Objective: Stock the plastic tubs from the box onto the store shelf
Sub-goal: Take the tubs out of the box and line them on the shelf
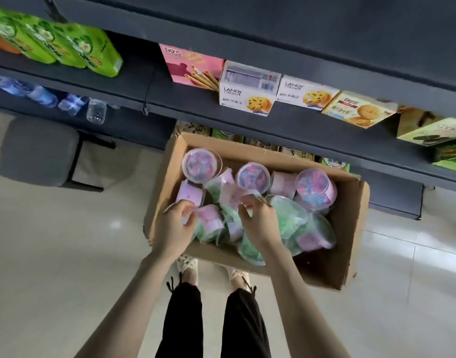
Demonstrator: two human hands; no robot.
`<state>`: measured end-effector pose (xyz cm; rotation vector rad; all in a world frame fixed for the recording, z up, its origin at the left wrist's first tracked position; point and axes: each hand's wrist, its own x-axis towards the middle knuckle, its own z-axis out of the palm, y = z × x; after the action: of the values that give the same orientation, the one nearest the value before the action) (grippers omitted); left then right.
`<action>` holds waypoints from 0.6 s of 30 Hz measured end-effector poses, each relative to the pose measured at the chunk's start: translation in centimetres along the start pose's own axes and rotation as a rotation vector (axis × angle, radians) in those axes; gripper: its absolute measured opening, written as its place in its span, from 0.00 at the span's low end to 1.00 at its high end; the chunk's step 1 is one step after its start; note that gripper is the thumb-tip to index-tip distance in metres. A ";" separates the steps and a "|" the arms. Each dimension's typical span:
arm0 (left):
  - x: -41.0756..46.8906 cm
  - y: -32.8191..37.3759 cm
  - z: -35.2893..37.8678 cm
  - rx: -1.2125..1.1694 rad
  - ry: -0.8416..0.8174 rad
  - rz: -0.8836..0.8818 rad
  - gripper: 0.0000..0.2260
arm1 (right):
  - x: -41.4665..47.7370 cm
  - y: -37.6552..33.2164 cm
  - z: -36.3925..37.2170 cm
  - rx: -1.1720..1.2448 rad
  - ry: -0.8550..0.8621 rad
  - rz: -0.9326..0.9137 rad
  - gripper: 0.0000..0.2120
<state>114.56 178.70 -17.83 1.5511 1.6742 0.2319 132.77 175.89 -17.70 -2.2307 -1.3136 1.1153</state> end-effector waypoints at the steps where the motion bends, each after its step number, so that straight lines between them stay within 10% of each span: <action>1: 1.3 -1.0 0.4 0.005 -0.008 -0.020 0.09 | 1.1 0.2 1.1 0.002 0.003 0.020 0.09; 18: 18.9 -8.1 9.8 -0.153 0.049 -0.367 0.27 | 17.3 2.6 12.4 -0.206 -0.044 0.123 0.19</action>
<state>116.85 190.06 -37.37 1.1110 1.8969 0.1996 129.60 187.81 -35.29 -2.4783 -1.3808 1.1216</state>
